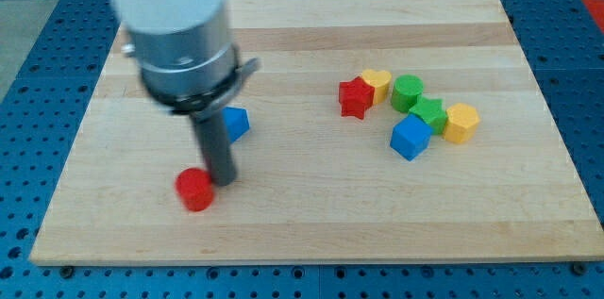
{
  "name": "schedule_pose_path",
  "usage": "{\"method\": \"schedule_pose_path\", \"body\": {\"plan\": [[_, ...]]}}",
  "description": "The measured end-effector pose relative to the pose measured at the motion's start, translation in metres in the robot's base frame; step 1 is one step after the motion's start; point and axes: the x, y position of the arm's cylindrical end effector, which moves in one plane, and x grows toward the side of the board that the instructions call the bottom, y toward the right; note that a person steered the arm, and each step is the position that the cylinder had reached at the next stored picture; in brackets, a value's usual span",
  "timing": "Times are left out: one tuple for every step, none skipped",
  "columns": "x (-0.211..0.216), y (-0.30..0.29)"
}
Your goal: Move the red circle to the bottom left of the board
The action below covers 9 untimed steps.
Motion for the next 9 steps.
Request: {"method": "schedule_pose_path", "body": {"plan": [[-0.002,0.0],[-0.005,0.034],[0.006,0.039],[0.012,-0.005],[0.014,-0.067],[0.017,-0.09],[0.011,-0.039],[0.011,0.053],[0.011,0.158]]}}
